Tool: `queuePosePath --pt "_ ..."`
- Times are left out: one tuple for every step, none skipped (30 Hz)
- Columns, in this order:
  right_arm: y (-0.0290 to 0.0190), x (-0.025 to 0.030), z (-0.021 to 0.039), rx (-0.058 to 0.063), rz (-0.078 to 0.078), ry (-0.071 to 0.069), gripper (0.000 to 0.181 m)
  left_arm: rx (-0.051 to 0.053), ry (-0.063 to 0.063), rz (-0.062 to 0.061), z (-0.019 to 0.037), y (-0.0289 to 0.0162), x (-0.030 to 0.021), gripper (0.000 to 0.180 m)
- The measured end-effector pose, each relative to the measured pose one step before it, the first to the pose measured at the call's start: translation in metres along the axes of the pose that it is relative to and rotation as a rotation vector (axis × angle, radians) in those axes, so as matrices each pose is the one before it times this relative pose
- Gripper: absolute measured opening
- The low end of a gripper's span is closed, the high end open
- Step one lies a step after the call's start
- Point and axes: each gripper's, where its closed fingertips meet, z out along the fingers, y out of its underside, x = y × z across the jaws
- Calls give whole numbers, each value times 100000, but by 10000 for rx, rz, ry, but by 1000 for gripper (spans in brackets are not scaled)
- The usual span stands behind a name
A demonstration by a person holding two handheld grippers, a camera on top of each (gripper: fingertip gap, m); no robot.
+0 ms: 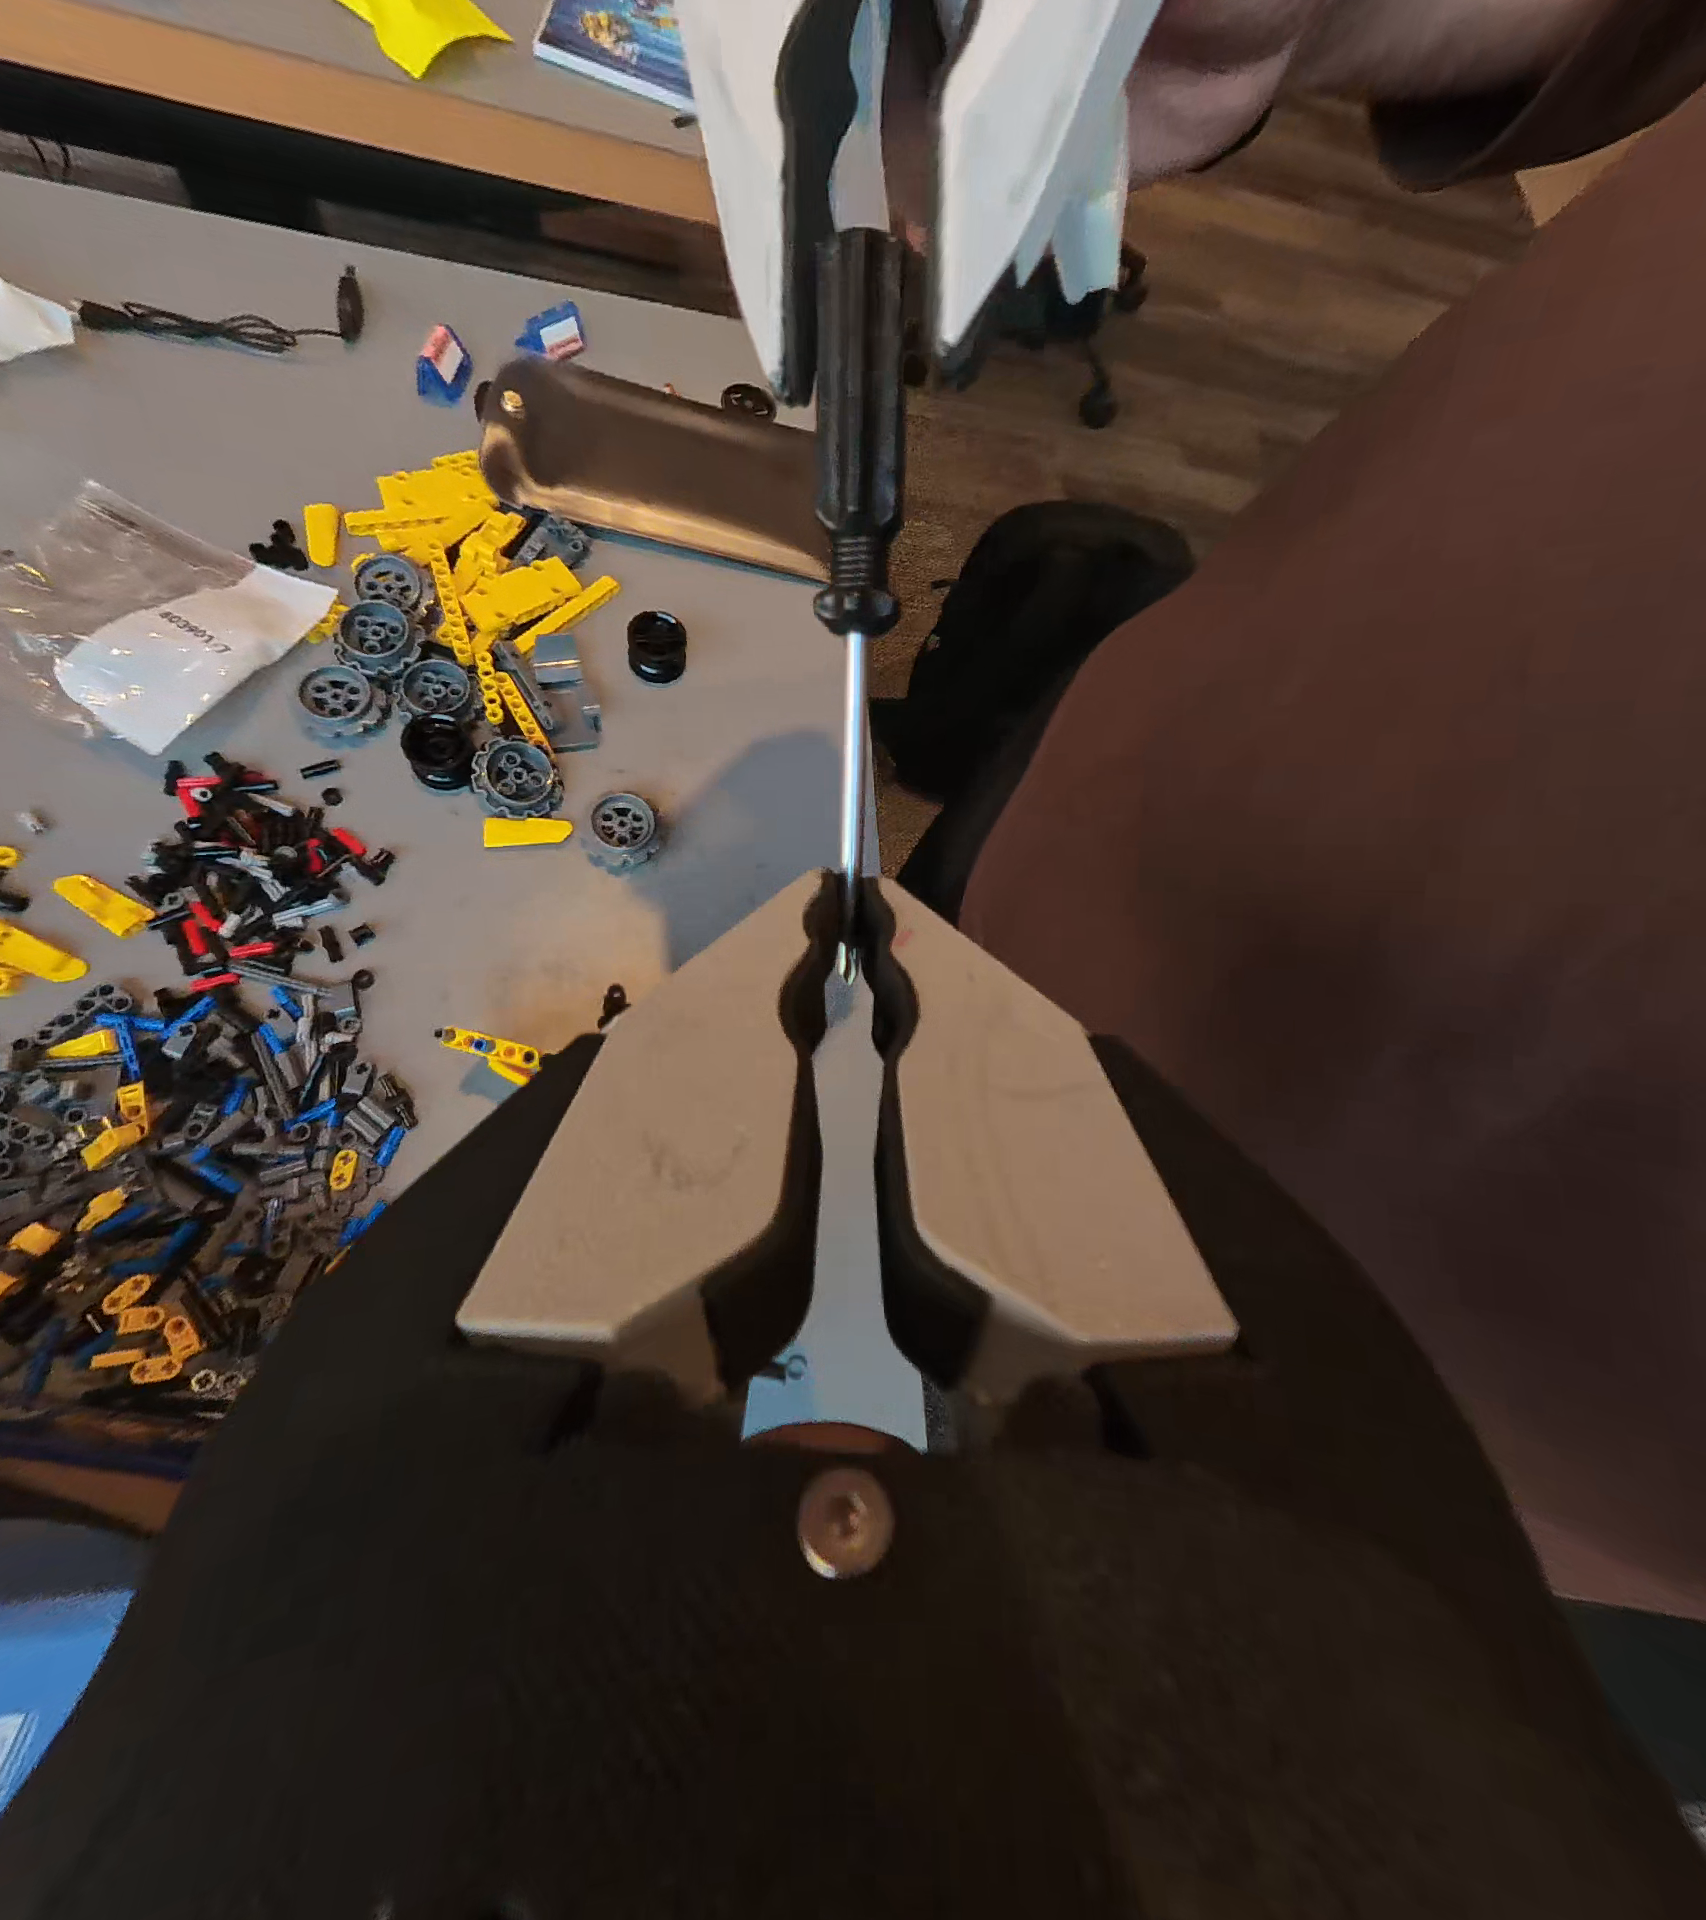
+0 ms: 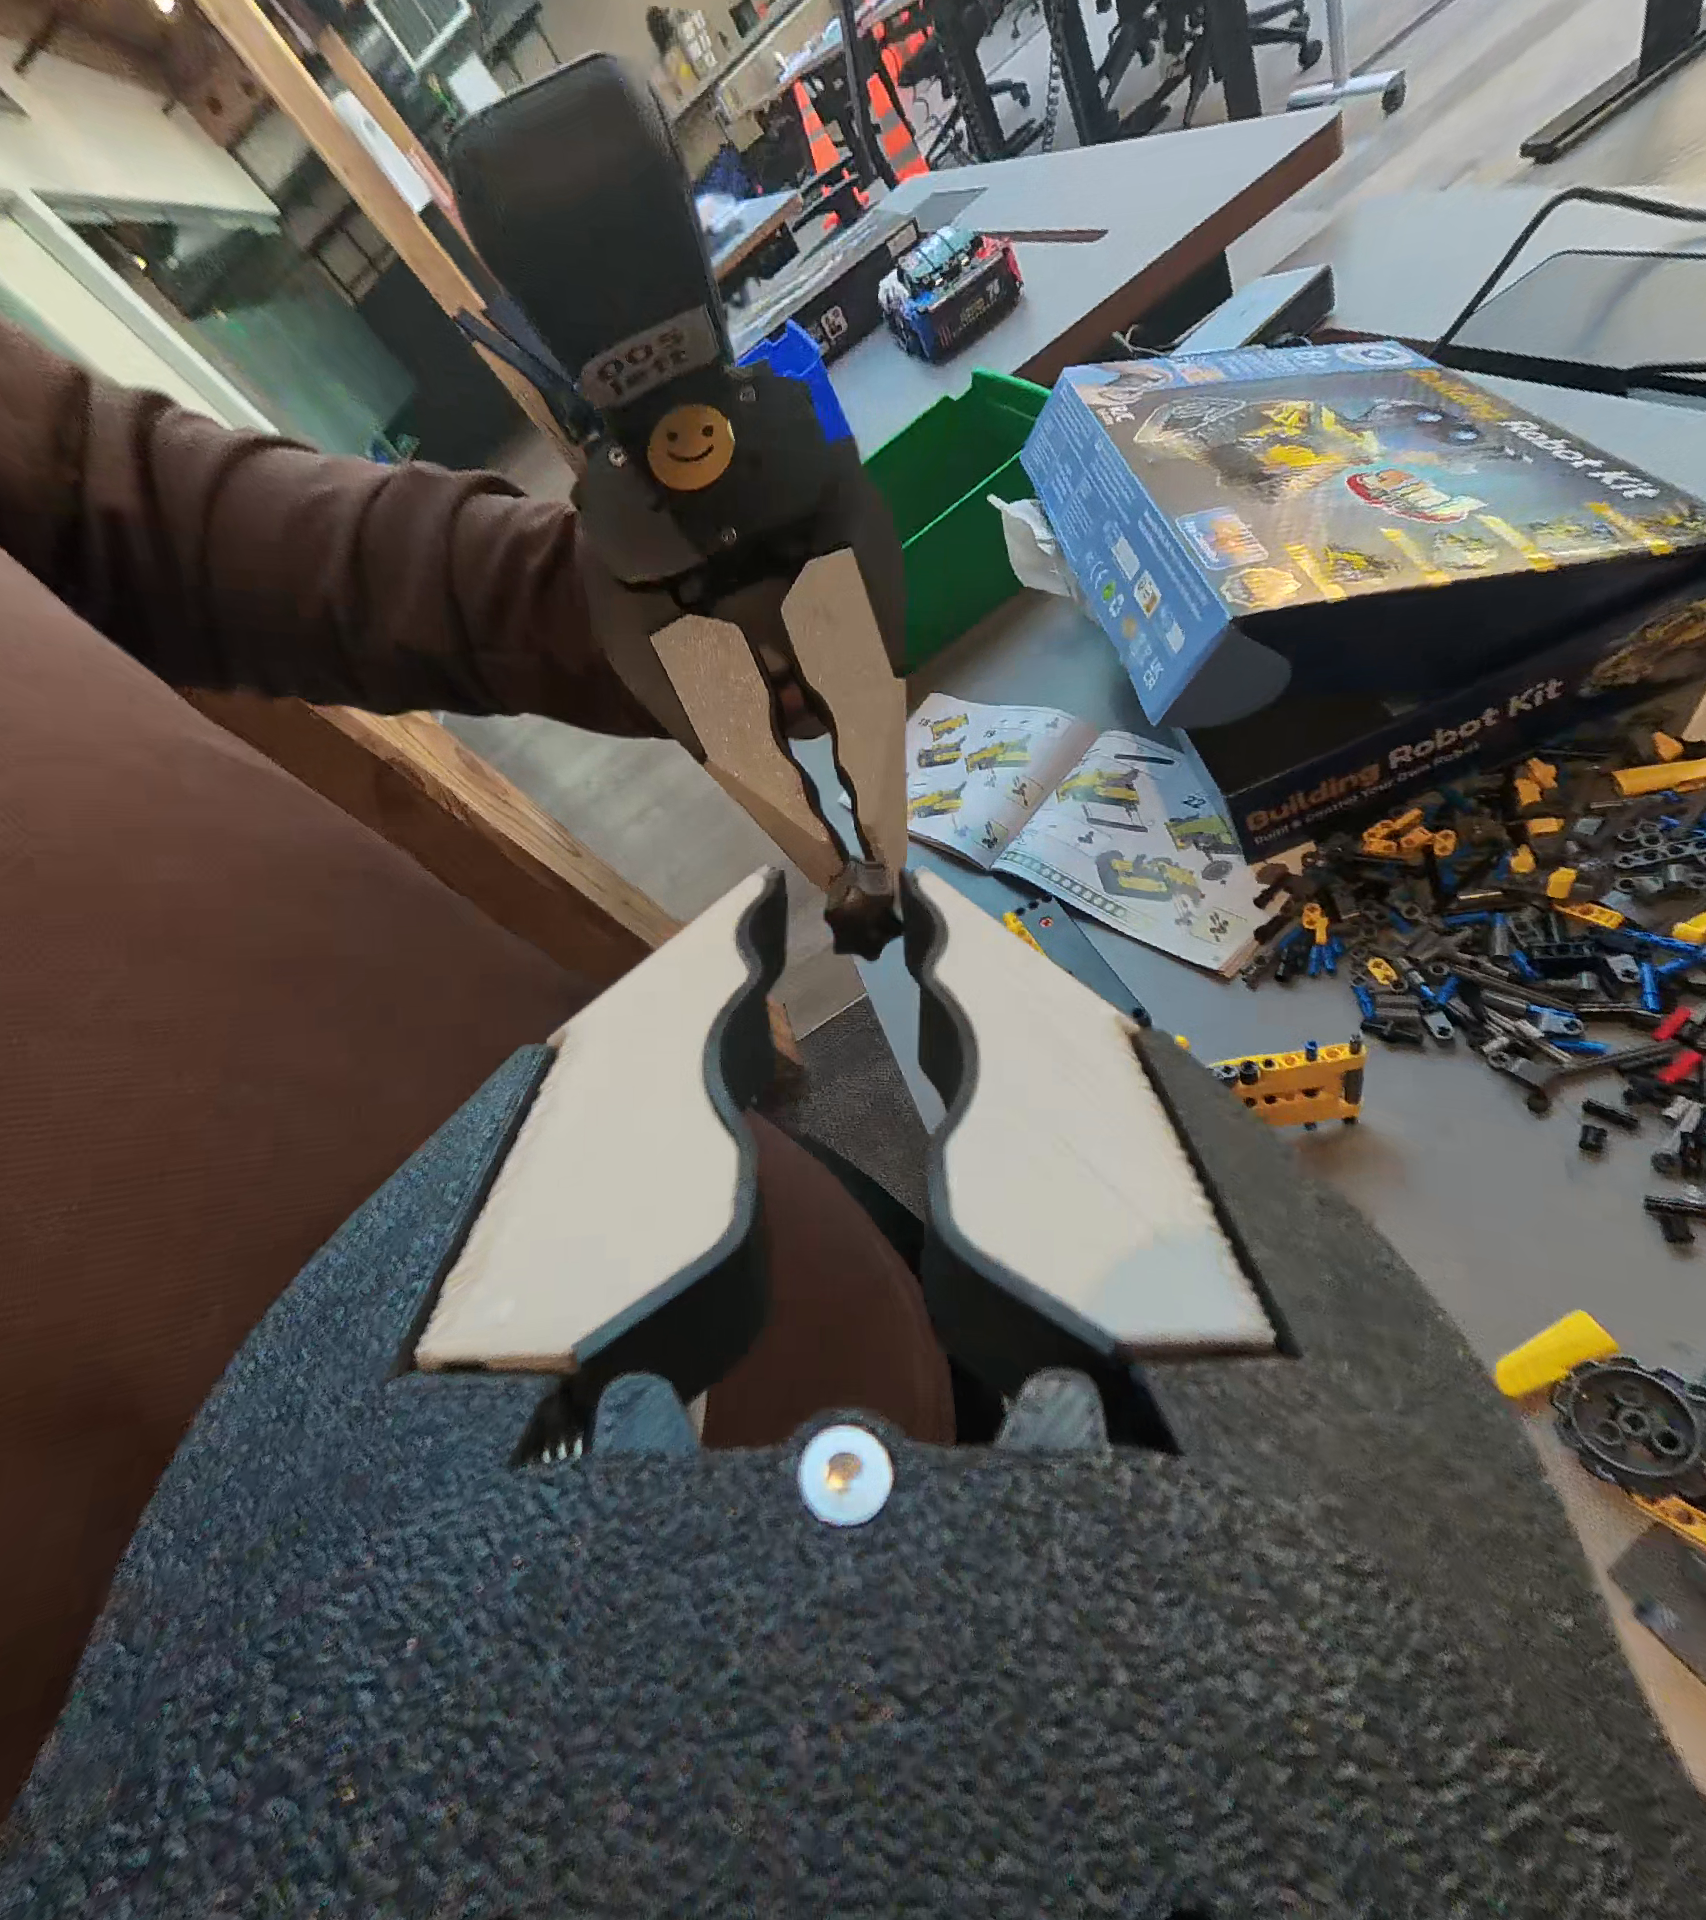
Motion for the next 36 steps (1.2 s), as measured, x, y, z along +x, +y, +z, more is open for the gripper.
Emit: queuePosePath --pt "-334 117 258 142 -41 125 16 35 -53 12 -215 21 -165 2" --pt "-355 212 254 134 -83 179 13 -44 -21 -21 -210 73 -222 2" --pt "-354 73 272 103 -47 45 13 -87 -35 30 -209 82 -236 2" --pt "-345 44 279 99 5 -17 12 -113 -77 71 -217 74 -273 2" --pt "-299 146 286 77 78 -14 12 -166 -35 17 -144 139 -224 2" --pt "-216 131 308 20 141 -66 12 -151 -9 29 -124 164 -105 2" --pt "-129 44 299 -15 117 -99 12 -118 -43 54 -111 167 -170 2" --pt "-66 83 305 -47 63 -40 13 -81 -26 20 -139 174 -142 2" --pt "-39 141 310 -65 11 26 12 -35 47 -19 -120 157 10 2" --pt "-19 74 277 -60 -59 32 10 4 -43 -40 -17 63 -149 2" --pt "12 -24 237 -74 -143 6 0 16 -61 -83 15 -11 -173 2" --pt "43 -103 278 -101 -190 -30 0 -28 -4 -143 10 73 -79 2" --pt "103 -134 320 -176 -154 -43 0 -8 -2 -78 50 57 -45 2" --pt "129 -70 238 -195 -122 2 0 60 -22 35 23 -48 9 1" --pt "61 46 155 -132 -113 69 0 -11 40 3 48 70 78 2" --pt "-63 155 13 -67 -77 119 0 36 72 -7 -30 92 135 2" --pt "-157 169 -133 -1 11 90 0 17 -81 4 -15 125 -69 2" --pt "-243 154 -269 91 93 41 0 -53 -67 -31 -55 220 -97 2" --pt "-308 140 -369 153 93 9 0 -40 -21 -56 -83 248 -27 2" --pt "-177 117 -365 95 66 -2 5 37 -46 2 -56 94 -18 2" --pt "68 132 -306 -50 60 0 9 108 -32 62 -183 -79 58 2" --pt "363 148 -220 -176 81 27 15 110 17 58 -84 -182 150 2" --pt "503 235 -108 -235 114 68 21 67 28 26 38 -214 103 2" --pt "455 129 -91 -173 121 42 26 -4 -26 5 10 -38 -9 2" --pt "233 -6 -64 -5 85 -24 27 -30 -8 26 49 68 -7 2" --pt "28 -122 -76 120 72 -69 25 -3 -14 42 55 13 -33 2" --pt "-9 -209 -49 124 78 -105 22 29 -20 8 41 -35 -46 2" --pt "102 -169 -9 33 66 -92 20 38 29 -27 67 -62 9 2" --pt "149 -65 70 -39 27 -26 21 25 16 -33 -372 81 132 2" --pt "106 -14 79 -13 -20 15 21 17 19 -34 35 10 0 2" --pt "52 -53 74 6 -39 -17 20 29 28 -24 50 5 23 2" --pt "89 -104 84 -24 -28 -54 17 12 48 -13 42 6 69 2" --pt "113 -36 103 -56 -16 -16 16 -13 12 6 54 35 26 2" --pt "95 23 135 -77 -1 4 16 -15 24 7 59 46 40 2" --pt "83 45 91 -51 6 11 17 -8 14 -5 22 14 22 2" --pt "-5 3 43 7 -22 14 16 11 25 -2 15 -23 28 2"
